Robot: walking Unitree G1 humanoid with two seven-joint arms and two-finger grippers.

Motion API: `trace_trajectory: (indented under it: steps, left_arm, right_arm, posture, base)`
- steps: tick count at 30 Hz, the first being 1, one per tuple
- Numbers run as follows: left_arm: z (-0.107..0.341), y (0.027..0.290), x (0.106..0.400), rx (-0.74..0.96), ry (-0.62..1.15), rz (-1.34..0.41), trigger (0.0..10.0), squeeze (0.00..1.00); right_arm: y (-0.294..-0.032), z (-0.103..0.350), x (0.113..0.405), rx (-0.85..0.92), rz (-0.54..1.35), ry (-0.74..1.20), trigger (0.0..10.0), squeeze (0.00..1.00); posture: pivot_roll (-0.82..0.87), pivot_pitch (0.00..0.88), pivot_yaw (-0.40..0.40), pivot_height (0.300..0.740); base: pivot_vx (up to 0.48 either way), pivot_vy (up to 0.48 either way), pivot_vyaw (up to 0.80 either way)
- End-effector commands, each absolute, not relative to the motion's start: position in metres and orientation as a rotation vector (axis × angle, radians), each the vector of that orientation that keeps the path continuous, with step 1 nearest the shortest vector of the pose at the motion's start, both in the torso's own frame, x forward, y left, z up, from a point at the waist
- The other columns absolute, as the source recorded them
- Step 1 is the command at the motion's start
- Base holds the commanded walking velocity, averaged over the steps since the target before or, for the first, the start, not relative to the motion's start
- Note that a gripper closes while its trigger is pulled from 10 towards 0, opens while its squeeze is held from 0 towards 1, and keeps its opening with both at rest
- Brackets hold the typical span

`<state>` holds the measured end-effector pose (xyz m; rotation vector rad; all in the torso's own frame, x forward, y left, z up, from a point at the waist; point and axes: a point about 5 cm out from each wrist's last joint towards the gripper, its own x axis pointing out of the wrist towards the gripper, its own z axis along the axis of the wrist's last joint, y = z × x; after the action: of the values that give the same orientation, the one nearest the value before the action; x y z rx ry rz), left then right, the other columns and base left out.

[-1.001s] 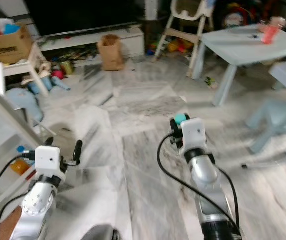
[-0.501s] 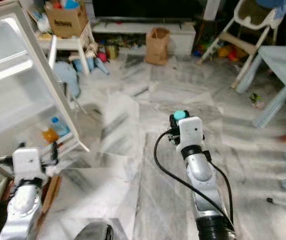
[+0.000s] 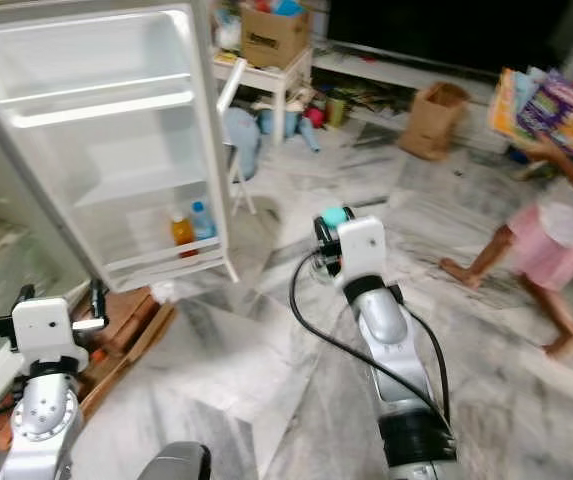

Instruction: Restocking fridge

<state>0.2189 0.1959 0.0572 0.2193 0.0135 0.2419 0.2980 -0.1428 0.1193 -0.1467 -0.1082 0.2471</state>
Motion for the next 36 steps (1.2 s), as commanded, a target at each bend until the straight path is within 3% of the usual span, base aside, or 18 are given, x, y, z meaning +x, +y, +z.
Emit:
trace_trajectory:
  steps: [1, 21, 29, 36]
  left_arm:
    - [0.063, 0.198, 0.223, 0.238, 0.000, 0.240, 10.0, 0.00]
    - [0.061, 0.196, 0.230, 0.240, 0.042, 0.184, 10.0, 0.00]
    - [0.060, 0.186, 0.239, 0.240, 0.051, 0.084, 10.0, 0.00]
    - [0.060, 0.181, 0.243, 0.218, 0.066, 0.074, 10.0, 0.00]
  right_arm:
    - [-0.141, 0.123, 0.299, -0.140, 0.249, -0.130, 10.0, 0.00]
    - [-0.147, 0.112, 0.290, -0.118, 0.176, -0.109, 10.0, 0.00]
    - [-0.162, 0.108, 0.282, -0.121, 0.067, -0.105, 10.0, 0.00]
    - [-0.166, 0.104, 0.281, -0.134, 0.057, -0.085, 10.0, 0.00]
  posture:
    - [0.14, 0.024, -0.053, 0.740]
    - [0.11, 0.052, 0.005, 0.740]
    - [0.06, 0.044, 0.065, 0.740]
    - [0.07, 0.054, 0.043, 0.740]
  base:
    - [0.000, 0.000, 0.00]
    - [0.000, 0.000, 0.73]
    - [0.000, 0.000, 0.00]
    - [0.000, 0.048, 0.00]
